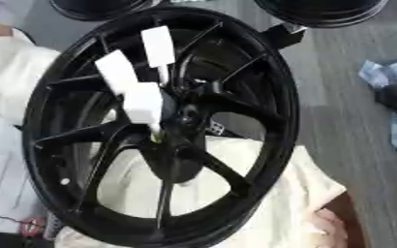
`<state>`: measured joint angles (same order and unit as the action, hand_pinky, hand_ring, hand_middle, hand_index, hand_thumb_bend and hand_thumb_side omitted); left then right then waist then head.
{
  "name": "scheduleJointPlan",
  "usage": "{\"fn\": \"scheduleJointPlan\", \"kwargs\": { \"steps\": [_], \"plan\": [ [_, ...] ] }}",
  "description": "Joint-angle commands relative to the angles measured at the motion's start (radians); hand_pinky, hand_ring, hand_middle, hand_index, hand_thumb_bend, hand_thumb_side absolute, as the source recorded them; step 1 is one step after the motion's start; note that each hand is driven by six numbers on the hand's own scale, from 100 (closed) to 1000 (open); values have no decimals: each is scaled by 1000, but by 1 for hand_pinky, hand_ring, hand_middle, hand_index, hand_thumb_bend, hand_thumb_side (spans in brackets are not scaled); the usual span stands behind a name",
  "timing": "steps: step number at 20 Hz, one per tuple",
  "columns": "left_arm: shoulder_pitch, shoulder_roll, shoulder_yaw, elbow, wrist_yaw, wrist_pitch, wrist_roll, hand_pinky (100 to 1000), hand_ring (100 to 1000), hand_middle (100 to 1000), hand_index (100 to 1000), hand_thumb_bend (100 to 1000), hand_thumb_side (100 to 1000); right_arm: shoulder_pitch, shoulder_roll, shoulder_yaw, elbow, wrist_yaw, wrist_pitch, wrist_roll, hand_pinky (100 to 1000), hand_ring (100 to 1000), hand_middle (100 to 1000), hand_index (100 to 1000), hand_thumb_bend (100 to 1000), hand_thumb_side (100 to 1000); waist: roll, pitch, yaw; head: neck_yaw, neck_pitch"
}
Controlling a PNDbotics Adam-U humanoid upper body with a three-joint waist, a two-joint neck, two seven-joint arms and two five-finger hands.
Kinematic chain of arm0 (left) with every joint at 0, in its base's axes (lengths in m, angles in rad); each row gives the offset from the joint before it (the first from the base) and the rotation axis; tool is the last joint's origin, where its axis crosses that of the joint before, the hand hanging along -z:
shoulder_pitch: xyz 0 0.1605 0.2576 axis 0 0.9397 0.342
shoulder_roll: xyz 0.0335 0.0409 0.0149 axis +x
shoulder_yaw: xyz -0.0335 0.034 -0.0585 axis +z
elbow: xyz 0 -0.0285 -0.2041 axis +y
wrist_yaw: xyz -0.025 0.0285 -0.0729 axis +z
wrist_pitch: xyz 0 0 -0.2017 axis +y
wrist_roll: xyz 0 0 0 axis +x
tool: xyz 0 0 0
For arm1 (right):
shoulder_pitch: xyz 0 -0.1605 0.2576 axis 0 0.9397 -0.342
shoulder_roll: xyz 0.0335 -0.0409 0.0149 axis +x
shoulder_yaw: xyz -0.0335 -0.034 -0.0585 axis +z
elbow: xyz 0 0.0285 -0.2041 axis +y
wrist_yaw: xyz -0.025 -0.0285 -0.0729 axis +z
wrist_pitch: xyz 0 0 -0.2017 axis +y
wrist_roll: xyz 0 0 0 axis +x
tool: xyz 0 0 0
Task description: Pull the pin out of the wheel hub.
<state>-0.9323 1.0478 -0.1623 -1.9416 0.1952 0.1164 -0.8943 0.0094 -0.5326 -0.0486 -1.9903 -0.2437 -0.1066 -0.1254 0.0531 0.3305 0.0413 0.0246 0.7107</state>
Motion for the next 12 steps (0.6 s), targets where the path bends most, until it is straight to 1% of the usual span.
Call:
{"fn": "scheduleJointPlan", "kwargs": {
  "steps": [1, 4, 6, 8, 9, 12],
  "plan": [
    [-2, 49, -18, -51, -22, -9, -12, 831, 829, 776, 853, 138, 351, -5, -14, -2, -10, 3, 2, -1, 924, 824, 595, 706, 100, 660, -1, -13, -3, 5, -2],
    [0, 54, -57, -57, -58, -36, -13, 836, 833, 778, 858, 195, 358, -8, -13, 0, -10, 3, 3, 1, 924, 824, 595, 706, 100, 659, 0, -11, -8, 9, 3],
    [-2, 52, -81, -58, -83, -54, -13, 836, 832, 763, 863, 226, 370, -10, -13, 1, -10, 3, 3, 3, 924, 824, 595, 706, 100, 660, 0, -10, -11, 9, 2],
    [-5, 47, -104, -58, -104, -66, -13, 835, 830, 755, 864, 242, 383, -13, -13, 3, -10, 2, 3, 6, 924, 824, 595, 706, 100, 661, -1, -8, -15, 1, -2],
    [-7, 44, -114, -58, -113, -69, -13, 835, 830, 755, 863, 244, 385, -14, -12, 4, -10, 1, 4, 7, 924, 824, 595, 706, 100, 661, -2, -8, -16, -6, -4],
    [-14, 33, -143, -58, -133, -74, -13, 834, 830, 758, 869, 252, 405, -18, -6, 7, -10, -2, 6, 11, 924, 824, 595, 706, 100, 666, -8, -5, -25, -65, -12]
  ]
}}
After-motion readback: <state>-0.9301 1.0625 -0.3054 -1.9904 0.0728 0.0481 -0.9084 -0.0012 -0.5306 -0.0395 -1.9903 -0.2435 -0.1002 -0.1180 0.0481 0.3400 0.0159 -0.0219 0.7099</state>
